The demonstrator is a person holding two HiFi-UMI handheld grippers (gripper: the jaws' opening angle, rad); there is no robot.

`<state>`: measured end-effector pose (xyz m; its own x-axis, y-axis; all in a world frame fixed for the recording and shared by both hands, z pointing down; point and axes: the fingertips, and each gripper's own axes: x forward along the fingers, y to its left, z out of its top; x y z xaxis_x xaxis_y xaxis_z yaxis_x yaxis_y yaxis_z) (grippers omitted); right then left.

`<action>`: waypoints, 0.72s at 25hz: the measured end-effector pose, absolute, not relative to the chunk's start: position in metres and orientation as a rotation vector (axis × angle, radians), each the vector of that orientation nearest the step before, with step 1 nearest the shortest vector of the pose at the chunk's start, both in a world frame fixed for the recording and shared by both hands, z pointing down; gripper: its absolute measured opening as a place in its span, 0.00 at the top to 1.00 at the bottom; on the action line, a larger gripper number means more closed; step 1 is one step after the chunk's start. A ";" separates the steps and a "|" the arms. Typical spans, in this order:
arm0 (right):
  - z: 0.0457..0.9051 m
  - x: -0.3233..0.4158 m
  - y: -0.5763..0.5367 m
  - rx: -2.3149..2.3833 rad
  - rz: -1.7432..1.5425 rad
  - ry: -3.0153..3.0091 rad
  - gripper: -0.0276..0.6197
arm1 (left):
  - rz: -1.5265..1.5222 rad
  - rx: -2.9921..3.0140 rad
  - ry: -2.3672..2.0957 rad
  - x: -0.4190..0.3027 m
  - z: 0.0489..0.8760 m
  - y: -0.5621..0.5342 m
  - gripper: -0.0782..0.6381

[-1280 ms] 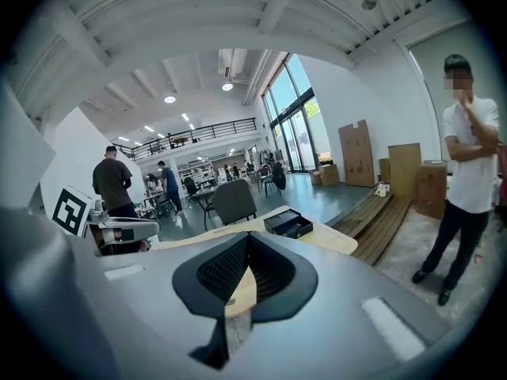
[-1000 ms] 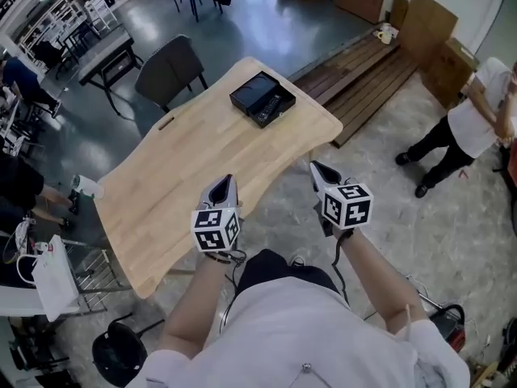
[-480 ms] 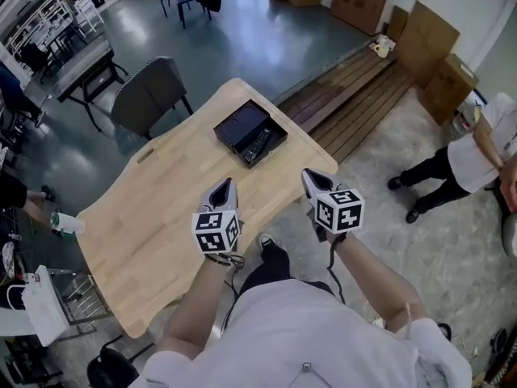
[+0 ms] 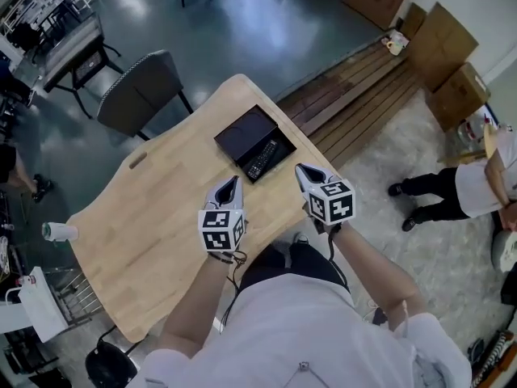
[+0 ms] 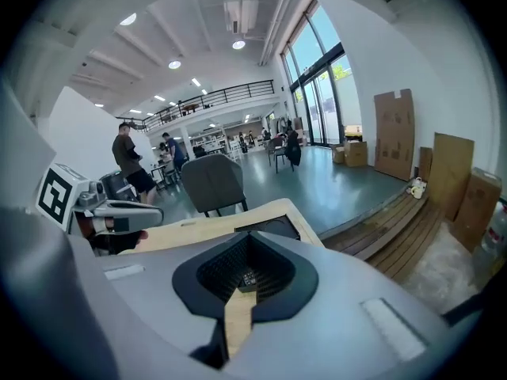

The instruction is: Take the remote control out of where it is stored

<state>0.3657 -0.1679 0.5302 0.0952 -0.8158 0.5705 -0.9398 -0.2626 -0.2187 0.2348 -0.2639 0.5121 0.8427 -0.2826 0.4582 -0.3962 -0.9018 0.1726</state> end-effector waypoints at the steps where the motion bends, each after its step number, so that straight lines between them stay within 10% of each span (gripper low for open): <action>1: 0.537 0.370 -0.177 2.128 0.906 -1.771 0.92 | 0.639 2.745 -0.531 0.235 0.517 -0.267 0.89; 10: 0.647 0.386 -0.279 1.398 0.563 -1.818 0.91 | 0.678 2.570 -0.755 0.215 0.555 -0.310 0.89; 18: 0.785 0.384 -0.312 0.553 0.130 -1.729 0.66 | 0.728 2.370 -0.977 0.177 0.605 -0.322 0.89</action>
<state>0.3836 -0.3122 0.7849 -0.1314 -0.2902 0.9479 -0.4290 0.8787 0.2095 0.1769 -0.3217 0.6046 0.6054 -0.4902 0.6270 -0.7410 -0.6348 0.2191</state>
